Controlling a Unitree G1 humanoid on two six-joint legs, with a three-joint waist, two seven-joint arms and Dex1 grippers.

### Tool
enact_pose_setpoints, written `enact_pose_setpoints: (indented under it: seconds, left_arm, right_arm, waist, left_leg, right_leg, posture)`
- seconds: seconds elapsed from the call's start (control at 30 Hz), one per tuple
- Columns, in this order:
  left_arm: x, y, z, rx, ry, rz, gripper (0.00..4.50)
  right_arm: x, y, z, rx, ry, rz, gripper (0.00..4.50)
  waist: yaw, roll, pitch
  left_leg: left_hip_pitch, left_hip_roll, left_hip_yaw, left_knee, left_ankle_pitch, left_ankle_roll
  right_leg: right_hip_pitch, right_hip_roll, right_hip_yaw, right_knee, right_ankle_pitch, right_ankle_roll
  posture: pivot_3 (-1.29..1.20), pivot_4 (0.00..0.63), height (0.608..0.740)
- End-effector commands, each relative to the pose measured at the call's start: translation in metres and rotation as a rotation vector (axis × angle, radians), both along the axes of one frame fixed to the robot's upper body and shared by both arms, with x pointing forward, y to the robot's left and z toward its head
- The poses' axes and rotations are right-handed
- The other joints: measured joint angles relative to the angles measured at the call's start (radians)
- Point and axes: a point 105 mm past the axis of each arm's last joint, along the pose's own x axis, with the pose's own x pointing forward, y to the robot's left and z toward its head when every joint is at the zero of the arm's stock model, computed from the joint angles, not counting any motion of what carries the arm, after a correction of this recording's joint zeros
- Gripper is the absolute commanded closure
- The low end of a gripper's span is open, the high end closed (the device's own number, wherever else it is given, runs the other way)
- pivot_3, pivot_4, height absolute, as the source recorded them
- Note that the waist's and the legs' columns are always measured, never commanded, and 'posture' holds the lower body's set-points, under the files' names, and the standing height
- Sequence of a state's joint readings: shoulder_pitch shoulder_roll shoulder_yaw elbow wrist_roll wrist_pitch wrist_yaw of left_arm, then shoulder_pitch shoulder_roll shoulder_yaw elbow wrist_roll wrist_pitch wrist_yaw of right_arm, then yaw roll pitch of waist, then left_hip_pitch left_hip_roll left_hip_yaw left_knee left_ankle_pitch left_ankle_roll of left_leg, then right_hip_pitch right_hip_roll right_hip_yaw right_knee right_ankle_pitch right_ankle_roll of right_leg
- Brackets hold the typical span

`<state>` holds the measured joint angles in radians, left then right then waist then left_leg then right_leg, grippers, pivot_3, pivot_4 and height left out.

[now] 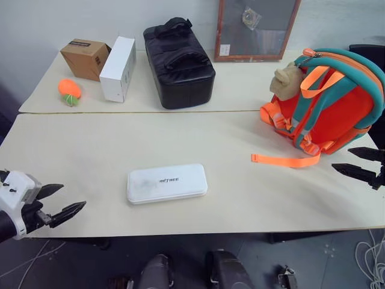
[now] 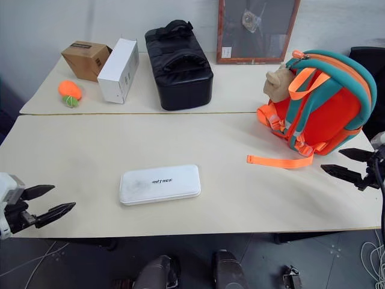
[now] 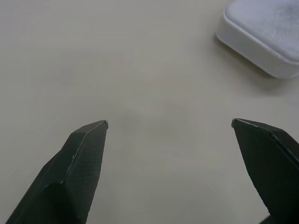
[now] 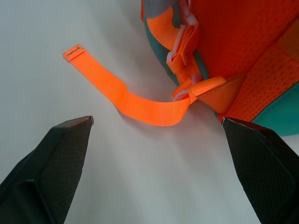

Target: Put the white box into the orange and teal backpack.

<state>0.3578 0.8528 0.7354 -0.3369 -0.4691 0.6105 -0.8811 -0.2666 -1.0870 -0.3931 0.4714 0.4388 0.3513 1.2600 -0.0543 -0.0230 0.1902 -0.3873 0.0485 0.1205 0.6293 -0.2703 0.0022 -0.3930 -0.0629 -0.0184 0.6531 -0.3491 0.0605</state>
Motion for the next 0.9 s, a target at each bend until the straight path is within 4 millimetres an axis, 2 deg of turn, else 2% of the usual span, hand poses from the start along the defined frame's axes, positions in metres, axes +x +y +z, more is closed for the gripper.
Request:
enact_pose_setpoints:
  seconds: [0.03,0.13,0.3,0.47,0.6,0.7,0.77,0.9]
  left_arm:
    - [-0.001,0.002,0.007,0.021,-0.028,-0.010,0.02]
    - [-0.001,-0.005,0.007,-0.003,-0.031,-0.033,0.02]
    - [0.007,0.003,0.005,0.028,-0.044,0.037,0.02]
    - [0.006,0.002,0.004,0.023,-0.026,0.034,0.02]
    - [0.008,-0.001,0.007,0.018,-0.023,0.014,0.02]
    - [-0.001,-0.020,-0.002,0.046,0.024,-0.130,0.58]
    - [0.000,-0.024,-0.009,0.061,0.044,-0.147,1.21]
    - [0.019,-0.039,-0.021,0.085,0.044,-0.198,2.51]
  right_arm:
    - [-0.002,0.001,0.005,-0.018,-0.026,0.012,0.00]
    - [-0.002,0.002,0.003,-0.023,-0.032,0.009,0.00]
    - [0.000,0.002,-0.003,-0.034,-0.009,-0.018,0.00]
    - [-0.001,0.003,-0.004,-0.039,-0.010,-0.015,0.00]
    - [0.001,0.024,0.006,-0.027,-0.032,0.074,0.00]
    - [-0.003,0.060,0.009,-0.026,-0.022,0.232,0.56]
    - [-0.005,0.084,0.008,-0.026,-0.010,0.331,1.26]
    - [-0.008,0.140,0.000,-0.032,-0.006,0.537,2.70]
  waist:
    - [-0.003,0.000,0.000]
    - [-0.004,0.000,0.000]
    - [-0.002,0.000,0.000]
    - [-0.002,0.000,0.000]
    - [-0.003,0.000,0.000]
    - [-0.004,0.000,0.000]
    - [-0.004,0.000,0.000]
    - [0.002,0.000,0.000]
  left_leg:
    - [0.000,0.000,0.000,0.000,0.000,0.000]
    - [0.000,0.001,0.000,0.000,0.000,-0.001]
    - [0.000,0.000,0.000,0.001,0.000,0.000]
    - [0.000,0.000,0.000,0.000,0.000,0.000]
    - [0.000,0.001,0.001,0.000,0.000,0.000]
    - [0.001,0.001,0.001,0.001,0.001,0.000]
    - [0.001,0.001,0.001,0.000,0.000,-0.001]
    - [0.001,0.001,0.000,0.000,0.000,-0.001]
  right_leg:
    - [0.000,0.000,0.000,0.000,0.000,0.000]
    - [0.000,0.001,0.000,0.000,0.000,0.000]
    - [0.000,0.001,0.000,0.001,0.000,0.000]
    - [0.000,0.001,0.000,0.001,0.000,0.000]
    - [0.000,0.001,0.000,0.001,0.000,0.001]
    - [0.000,0.001,0.000,0.002,0.000,0.001]
    - [0.000,0.001,0.000,0.002,0.000,0.000]
    - [0.000,0.001,-0.001,0.002,0.000,0.000]
  posture:
    - [0.00,0.150,0.740]
    - [0.00,0.150,0.740]
    - [0.00,0.150,0.740]
    - [0.00,0.150,0.740]
    - [0.00,0.150,0.740]
    - [0.00,0.150,0.740]
    - [0.00,0.150,0.740]
    - [0.00,0.150,0.740]
